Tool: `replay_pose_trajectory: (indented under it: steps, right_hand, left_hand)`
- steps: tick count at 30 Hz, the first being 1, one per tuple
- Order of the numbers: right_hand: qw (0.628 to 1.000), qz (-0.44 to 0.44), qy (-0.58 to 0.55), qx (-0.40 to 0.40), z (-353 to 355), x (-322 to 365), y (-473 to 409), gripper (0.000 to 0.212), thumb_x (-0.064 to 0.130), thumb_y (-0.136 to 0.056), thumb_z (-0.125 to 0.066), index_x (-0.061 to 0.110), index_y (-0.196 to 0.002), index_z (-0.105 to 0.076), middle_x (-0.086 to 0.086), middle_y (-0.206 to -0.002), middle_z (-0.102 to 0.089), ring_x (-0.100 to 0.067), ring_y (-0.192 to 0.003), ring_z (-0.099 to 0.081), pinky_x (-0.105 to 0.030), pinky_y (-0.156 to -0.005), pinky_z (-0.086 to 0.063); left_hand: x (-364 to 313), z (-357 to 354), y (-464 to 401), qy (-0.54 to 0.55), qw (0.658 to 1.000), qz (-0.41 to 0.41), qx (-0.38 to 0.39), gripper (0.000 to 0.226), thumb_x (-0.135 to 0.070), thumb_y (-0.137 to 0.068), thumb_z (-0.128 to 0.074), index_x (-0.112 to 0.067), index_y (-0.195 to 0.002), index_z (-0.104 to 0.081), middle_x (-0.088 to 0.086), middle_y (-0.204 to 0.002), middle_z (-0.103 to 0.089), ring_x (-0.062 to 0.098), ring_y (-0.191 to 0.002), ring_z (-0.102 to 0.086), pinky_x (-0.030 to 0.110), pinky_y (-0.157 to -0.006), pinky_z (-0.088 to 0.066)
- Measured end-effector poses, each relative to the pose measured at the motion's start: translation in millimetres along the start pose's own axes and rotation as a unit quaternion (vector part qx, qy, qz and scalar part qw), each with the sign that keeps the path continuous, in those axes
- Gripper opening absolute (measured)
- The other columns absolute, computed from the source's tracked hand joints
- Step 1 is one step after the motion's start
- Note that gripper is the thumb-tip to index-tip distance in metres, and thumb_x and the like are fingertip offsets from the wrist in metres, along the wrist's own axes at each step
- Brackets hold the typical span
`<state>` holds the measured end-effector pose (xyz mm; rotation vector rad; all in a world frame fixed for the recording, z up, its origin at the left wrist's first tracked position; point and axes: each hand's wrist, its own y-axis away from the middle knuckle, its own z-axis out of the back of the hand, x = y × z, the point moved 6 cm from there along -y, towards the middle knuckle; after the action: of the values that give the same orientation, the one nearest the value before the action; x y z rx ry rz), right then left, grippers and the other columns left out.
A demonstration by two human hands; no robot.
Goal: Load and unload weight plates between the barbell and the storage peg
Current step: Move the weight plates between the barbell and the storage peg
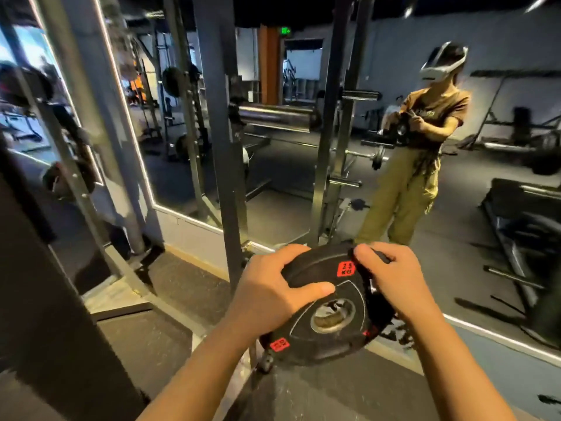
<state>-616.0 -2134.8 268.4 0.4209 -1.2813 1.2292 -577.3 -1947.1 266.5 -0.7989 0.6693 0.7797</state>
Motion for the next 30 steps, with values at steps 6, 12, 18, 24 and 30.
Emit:
replay_pose_trajectory:
  steps: [6, 12, 18, 24, 30]
  right_hand:
    - [0.992, 0.061, 0.047, -0.098, -14, 49, -134, 0.073, 0.081, -0.079, -0.039, 0.017, -0.044, -0.032, 0.006, -0.041, -0.027, -0.007, -0.040, -0.027, -0.021, -0.044, -0.024]
    - [0.988, 0.049, 0.030, -0.140, -6, 83, -232, 0.091, 0.074, -0.070, -0.020, -0.007, -0.071, -0.062, -0.018, -0.065, -0.054, -0.012, -0.046, -0.043, -0.021, -0.049, -0.034]
    - [0.992, 0.070, 0.020, -0.104, -11, 89, -317, 0.114, 0.089, -0.068, -0.023, -0.011, -0.108, -0.061, -0.027, -0.097, -0.067, -0.038, -0.089, -0.066, -0.040, -0.082, -0.049]
    - [0.997, 0.052, -0.052, -0.040, -22, 70, -358, 0.092, 0.080, -0.082, -0.034, -0.003, -0.110, -0.064, -0.020, -0.102, -0.069, -0.030, -0.091, -0.066, -0.044, -0.093, -0.046]
    - [0.993, 0.070, -0.089, 0.024, -35, 67, -373, 0.099, 0.079, -0.081, -0.034, -0.011, -0.111, -0.060, -0.026, -0.102, -0.068, -0.033, -0.094, -0.067, -0.046, -0.099, -0.043]
  left_hand:
    - [-6, 53, -131, 0.016, 0.997, -0.077, -0.013, 0.035, -0.034, -0.069, -0.083, -0.049, -0.087, -0.057, -0.036, -0.090, -0.063, -0.014, -0.084, -0.061, 0.003, -0.071, -0.047]
    - [-38, 99, -240, -0.003, 0.985, -0.172, -0.004, 0.033, -0.034, -0.069, -0.083, -0.040, -0.096, -0.065, -0.020, -0.090, -0.070, -0.006, -0.082, -0.066, 0.015, -0.075, -0.053]
    - [-36, 106, -308, 0.002, 0.986, -0.162, -0.036, 0.032, -0.036, -0.069, -0.081, -0.031, -0.098, -0.067, -0.015, -0.088, -0.070, -0.005, -0.082, -0.065, 0.014, -0.076, -0.052]
    - [-32, 95, -321, -0.014, 0.989, -0.114, -0.089, 0.036, -0.047, -0.062, -0.077, -0.039, -0.096, -0.066, -0.020, -0.085, -0.070, -0.008, -0.079, -0.065, 0.017, -0.075, -0.053]
    - [-40, 92, -312, -0.049, 0.986, -0.086, -0.132, 0.036, -0.051, -0.066, -0.074, -0.037, -0.098, -0.066, -0.019, -0.084, -0.070, -0.006, -0.077, -0.065, 0.017, -0.071, -0.055]
